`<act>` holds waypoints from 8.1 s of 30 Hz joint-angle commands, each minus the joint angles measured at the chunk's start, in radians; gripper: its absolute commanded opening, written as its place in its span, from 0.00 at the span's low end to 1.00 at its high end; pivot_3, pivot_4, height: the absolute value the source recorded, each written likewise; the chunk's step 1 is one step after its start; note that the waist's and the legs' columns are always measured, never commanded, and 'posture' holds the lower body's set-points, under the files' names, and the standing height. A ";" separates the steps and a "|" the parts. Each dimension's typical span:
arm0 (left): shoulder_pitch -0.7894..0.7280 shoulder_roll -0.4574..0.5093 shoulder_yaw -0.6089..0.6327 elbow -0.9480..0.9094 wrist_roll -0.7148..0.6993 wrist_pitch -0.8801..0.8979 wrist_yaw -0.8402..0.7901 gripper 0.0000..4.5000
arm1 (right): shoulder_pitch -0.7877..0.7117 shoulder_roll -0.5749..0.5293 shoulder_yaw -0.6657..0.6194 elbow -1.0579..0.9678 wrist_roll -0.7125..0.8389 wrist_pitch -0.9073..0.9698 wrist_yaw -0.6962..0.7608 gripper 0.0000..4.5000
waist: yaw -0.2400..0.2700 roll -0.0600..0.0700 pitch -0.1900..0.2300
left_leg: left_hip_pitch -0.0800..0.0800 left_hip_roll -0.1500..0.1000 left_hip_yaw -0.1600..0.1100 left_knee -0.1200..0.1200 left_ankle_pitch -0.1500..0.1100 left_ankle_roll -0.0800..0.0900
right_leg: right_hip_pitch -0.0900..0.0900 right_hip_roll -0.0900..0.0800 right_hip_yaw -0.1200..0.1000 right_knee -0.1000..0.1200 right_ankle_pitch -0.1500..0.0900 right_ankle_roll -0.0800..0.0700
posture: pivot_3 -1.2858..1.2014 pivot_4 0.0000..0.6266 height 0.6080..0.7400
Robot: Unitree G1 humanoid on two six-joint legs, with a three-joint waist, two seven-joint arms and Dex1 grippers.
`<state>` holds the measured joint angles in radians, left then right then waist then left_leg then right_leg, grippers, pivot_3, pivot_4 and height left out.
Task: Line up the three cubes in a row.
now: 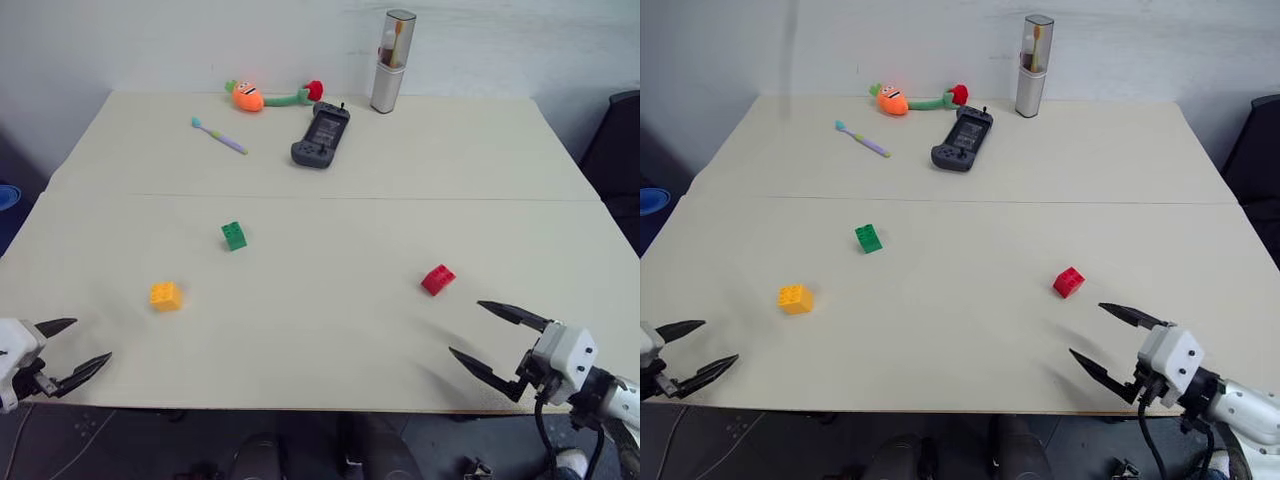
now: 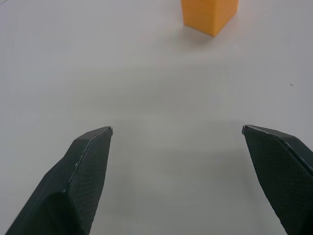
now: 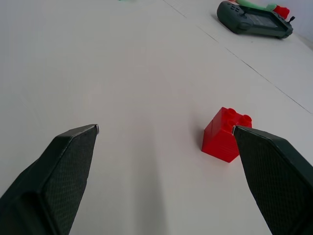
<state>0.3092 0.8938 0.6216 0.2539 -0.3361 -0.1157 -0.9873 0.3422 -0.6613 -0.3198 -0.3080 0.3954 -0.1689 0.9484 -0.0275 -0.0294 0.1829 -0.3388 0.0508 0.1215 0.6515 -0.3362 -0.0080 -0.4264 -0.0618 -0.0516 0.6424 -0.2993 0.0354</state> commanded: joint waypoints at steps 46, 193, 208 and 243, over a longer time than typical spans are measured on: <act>-0.341 -0.120 -0.448 -0.510 -0.127 0.283 -0.092 0.99 | -0.522 0.024 0.169 0.239 0.009 0.585 -0.262 1.00 | -0.001 0.004 0.000 | 0.000 -0.001 0.000 -0.001 0.005 -0.003 | 0.000 0.002 0.003 0.003 0.000 0.000 | 0.52 0.24 1.00; -0.856 -0.067 -0.586 -0.398 0.028 0.524 -0.341 0.88 | -0.372 0.010 0.156 0.057 0.198 0.140 0.206 1.00 | 0.004 -0.001 0.002 | -0.013 -0.001 -0.002 0.017 0.007 -0.005 | -0.009 0.002 0.001 0.011 0.001 0.002 | 0.52 0.24 1.00; -0.042 -0.238 0.374 -0.208 -0.074 0.250 0.042 1.00 | -0.539 0.184 0.294 0.113 0.174 0.036 0.268 1.00 | 0.003 -0.003 0.001 | -0.013 -0.001 -0.004 0.015 0.002 0.002 | -0.009 -0.002 -0.001 0.011 0.000 0.000 | 0.52 0.24 1.00; -0.136 -0.753 -0.274 -0.738 0.164 0.491 0.938 0.60 | -0.532 0.162 0.299 0.159 0.150 0.036 0.290 1.00 | 0.001 -0.007 -0.002 | -0.004 0.000 -0.006 0.013 -0.002 0.001 | 0.002 0.001 -0.003 0.006 0.000 0.000 | 0.52 0.24 1.00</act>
<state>0.1731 0.1267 0.3460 -0.4582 -0.1851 0.3795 -0.0558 -0.1895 -0.4866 -0.0063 -0.1208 0.5458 -0.1269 1.2444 -0.0263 -0.0362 0.1811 -0.3430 0.0511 0.1157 0.6642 -0.3379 -0.0070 -0.4244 -0.0607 -0.0546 0.6483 -0.2994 0.0356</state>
